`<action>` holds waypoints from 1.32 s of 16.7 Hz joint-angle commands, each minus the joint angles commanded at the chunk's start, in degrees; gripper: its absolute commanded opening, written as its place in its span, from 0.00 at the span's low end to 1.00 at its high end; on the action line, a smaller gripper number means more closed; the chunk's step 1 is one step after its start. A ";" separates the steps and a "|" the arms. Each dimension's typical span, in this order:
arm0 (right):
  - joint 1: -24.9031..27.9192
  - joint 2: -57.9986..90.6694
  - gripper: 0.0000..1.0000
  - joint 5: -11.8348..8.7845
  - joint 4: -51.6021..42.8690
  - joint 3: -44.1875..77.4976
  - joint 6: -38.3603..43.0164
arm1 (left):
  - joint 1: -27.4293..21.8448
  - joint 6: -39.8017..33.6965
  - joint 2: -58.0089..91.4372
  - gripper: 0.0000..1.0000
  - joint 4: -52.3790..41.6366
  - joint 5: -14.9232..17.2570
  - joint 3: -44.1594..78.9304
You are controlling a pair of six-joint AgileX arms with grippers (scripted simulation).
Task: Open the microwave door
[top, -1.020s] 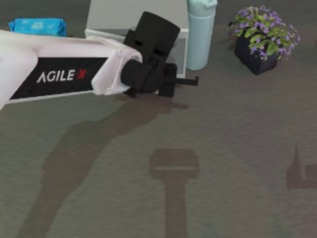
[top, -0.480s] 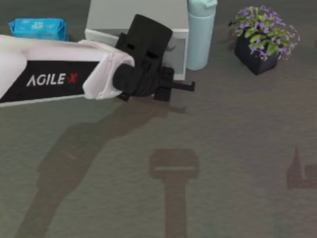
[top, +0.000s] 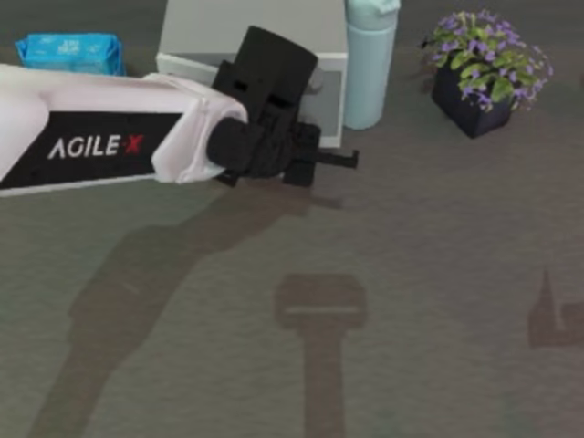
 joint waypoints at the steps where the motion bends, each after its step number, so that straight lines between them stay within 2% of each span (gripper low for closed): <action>1: 0.00 0.00 1.00 0.00 0.00 0.00 0.00 | 0.00 0.00 0.00 0.00 0.00 0.00 0.00; 16: 0.00 0.00 1.00 0.00 0.00 0.00 0.00 | 0.00 0.00 0.00 0.00 0.00 0.00 0.00; 22: 0.00 0.00 1.00 0.00 0.00 0.00 0.00 | 0.52 2.35 -1.80 0.00 1.38 2.16 -2.05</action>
